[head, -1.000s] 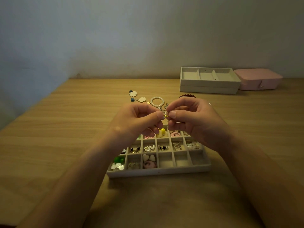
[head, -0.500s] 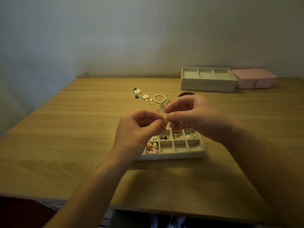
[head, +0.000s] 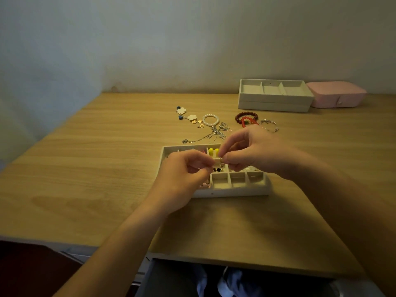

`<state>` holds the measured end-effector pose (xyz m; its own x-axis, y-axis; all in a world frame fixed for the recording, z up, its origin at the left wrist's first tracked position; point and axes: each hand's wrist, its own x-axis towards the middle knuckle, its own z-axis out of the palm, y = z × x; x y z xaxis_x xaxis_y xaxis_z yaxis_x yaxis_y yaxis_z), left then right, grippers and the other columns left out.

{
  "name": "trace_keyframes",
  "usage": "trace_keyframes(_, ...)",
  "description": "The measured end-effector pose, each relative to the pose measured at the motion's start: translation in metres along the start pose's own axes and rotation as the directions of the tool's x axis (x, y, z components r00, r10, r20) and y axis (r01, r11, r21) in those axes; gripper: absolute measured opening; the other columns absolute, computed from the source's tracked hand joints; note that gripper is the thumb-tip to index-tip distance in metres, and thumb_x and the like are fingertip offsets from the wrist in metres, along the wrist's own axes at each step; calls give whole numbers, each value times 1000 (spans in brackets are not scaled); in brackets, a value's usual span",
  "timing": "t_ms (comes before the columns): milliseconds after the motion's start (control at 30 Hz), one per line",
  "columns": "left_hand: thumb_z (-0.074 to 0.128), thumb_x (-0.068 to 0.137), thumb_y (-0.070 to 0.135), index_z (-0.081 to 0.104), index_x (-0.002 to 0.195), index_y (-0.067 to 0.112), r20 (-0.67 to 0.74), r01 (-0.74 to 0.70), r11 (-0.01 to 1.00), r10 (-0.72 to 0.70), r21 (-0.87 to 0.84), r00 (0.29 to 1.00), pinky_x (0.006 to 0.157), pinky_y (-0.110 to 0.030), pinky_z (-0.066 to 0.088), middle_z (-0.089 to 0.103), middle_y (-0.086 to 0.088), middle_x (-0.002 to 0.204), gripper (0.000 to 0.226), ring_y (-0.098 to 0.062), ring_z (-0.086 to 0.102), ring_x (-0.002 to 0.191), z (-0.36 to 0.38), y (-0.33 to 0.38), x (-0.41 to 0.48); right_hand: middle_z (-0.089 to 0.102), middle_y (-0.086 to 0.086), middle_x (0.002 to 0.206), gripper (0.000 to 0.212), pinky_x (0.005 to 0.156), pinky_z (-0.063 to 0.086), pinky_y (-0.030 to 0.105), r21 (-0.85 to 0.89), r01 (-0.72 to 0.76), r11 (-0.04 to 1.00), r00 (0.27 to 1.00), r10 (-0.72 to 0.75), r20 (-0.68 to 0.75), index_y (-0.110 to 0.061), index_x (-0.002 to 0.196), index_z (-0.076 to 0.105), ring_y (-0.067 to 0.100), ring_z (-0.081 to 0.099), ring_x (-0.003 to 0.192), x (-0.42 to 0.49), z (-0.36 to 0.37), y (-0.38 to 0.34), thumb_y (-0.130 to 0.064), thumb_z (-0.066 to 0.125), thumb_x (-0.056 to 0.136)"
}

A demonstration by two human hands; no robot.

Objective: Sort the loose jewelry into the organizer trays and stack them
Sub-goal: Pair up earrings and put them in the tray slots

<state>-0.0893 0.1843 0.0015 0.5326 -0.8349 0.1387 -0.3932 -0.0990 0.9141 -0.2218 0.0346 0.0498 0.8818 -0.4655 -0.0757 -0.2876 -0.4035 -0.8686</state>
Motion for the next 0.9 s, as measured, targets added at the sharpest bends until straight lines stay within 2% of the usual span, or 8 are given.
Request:
trace_keyframes(67,70,91,14,75,96,27,-46,-52,971,64,234,997,65,-25,57,72,11,83,14,-4,67,72,-2,-6,-2,74,-4,73,11,65,58,22,-123,-2,992,1000,5,22,-18,88,78,8,69,70,1,3,4,-8,73,89)
trace_keyframes(167,69,91,21,73,99,32,-58,-75,926,104,371,993,68,-26,55,68,19,86,14,-2,62,74,-3,-7,-5,73,-5,83,12,70,61,28,-285,40,958,998,-24,59,-27,86,79,11,69,80,1,9,9,-16,75,88)
trace_keyframes(333,67,91,23,72,98,35,-69,-85,906,125,416,990,64,-24,45,66,21,88,14,1,54,69,-2,-9,-2,70,-9,84,13,62,51,21,-447,68,892,994,-23,104,-31,86,79,13,62,78,1,17,9,-20,74,89)
trace_keyframes(467,68,90,20,73,91,37,-71,-100,907,141,409,988,61,-17,37,66,21,87,17,8,52,65,-3,-5,9,64,-21,79,13,53,40,8,-516,59,854,996,-14,92,-29,92,81,0,58,72,5,25,9,-19,74,88)
trace_keyframes(533,68,90,20,72,88,38,-66,-105,908,144,407,987,61,-18,37,68,21,88,19,7,53,65,-3,-3,15,66,-21,82,15,59,44,10,-540,58,840,997,-23,72,-28,95,82,1,60,75,7,28,9,-18,74,88)
trace_keyframes(667,68,87,21,69,81,42,-53,-129,908,163,398,985,59,-19,36,70,18,87,23,8,52,61,-4,2,23,71,-14,90,17,75,59,28,-576,49,816,999,-44,22,-28,98,82,4,62,81,8,34,11,-18,72,88)
trace_keyframes(767,67,89,20,71,84,41,-24,-138,913,160,383,987,58,-16,35,70,16,85,21,10,52,63,-7,5,27,71,-14,86,16,75,61,35,-582,43,812,997,-69,-22,-28,95,82,5,63,80,9,37,13,-19,73,85)
trace_keyframes(900,68,90,22,72,85,39,15,-138,911,143,388,990,59,-20,41,70,16,87,19,3,55,68,-12,4,29,63,-20,80,15,64,50,17,-561,40,827,994,-89,-61,-27,97,82,1,59,77,8,36,15,-19,74,88)
